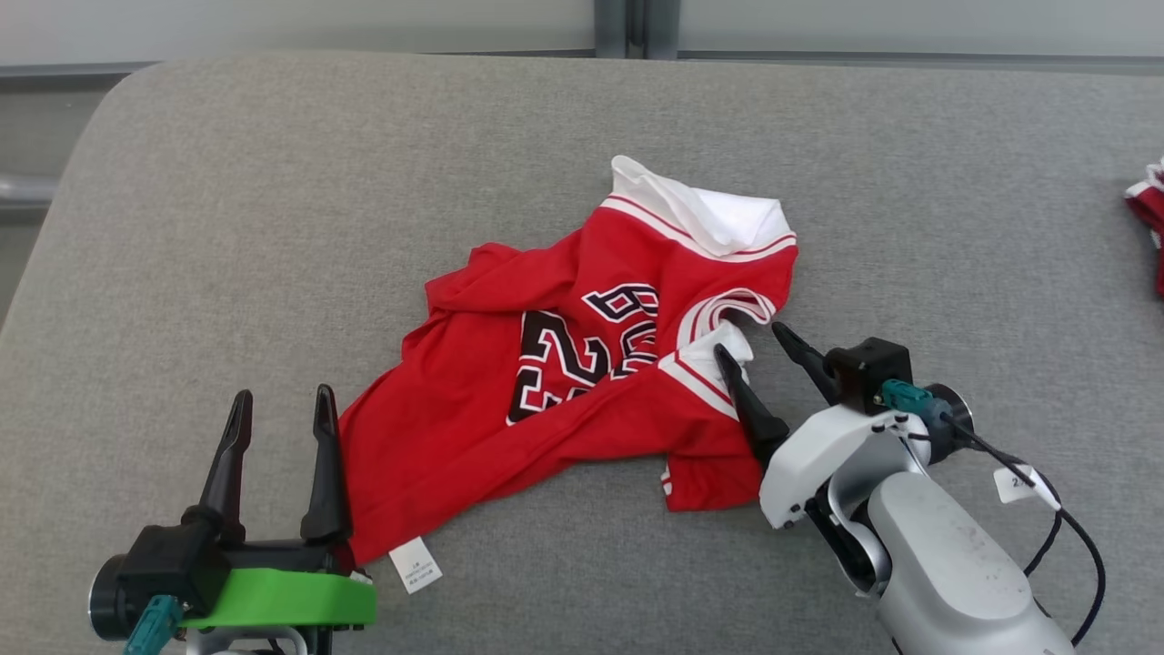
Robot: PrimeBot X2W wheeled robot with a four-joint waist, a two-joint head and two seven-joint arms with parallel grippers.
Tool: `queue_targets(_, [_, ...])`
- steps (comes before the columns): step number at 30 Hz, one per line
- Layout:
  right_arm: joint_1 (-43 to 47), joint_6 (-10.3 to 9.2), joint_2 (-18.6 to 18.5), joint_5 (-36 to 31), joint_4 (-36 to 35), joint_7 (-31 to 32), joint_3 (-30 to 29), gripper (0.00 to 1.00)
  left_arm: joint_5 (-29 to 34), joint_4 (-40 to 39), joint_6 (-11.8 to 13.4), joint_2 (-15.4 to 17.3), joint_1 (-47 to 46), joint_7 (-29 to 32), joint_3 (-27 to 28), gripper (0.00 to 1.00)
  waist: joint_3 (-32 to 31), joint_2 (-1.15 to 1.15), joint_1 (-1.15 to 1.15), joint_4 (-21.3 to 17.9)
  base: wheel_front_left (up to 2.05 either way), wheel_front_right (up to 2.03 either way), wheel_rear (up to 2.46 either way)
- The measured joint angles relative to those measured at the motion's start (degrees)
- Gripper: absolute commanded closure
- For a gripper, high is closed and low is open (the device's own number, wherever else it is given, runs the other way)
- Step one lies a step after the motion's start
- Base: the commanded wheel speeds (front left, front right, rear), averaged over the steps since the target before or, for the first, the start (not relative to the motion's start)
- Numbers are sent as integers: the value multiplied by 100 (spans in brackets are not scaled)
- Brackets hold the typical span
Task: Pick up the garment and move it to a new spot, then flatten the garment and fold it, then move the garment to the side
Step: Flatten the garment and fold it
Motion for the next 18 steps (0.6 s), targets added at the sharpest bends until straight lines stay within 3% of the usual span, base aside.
queue_targets(9, [-248,-2,-227,1207,431,136,655,0,296,182,-358,-422,-25,0,376,0,179,0,0,362,0,0,0])
queue_targets(10, [-264,-2,-265,1323,454,133,699,13,309,191,-391,-443,-25,0,412,0,194,0,0,370,0,0,0])
queue_targets(11, [-280,-2,-287,1419,475,113,747,52,342,201,-416,-457,-25,0,449,0,202,0,0,369,0,0,0])
queue_targets(12, [-298,-2,-304,1518,480,94,811,60,378,210,-442,-474,-25,0,475,0,206,0,0,361,0,0,0])
queue_targets(15, [-349,-2,-354,1763,475,15,965,99,436,231,-500,-527,-26,0,544,0,210,0,0,324,0,0,0])
queue_targets(18, [-353,-1,-474,1938,442,-105,1034,100,464,236,-524,-539,-24,0,622,0,200,0,0,273,0,0,0])
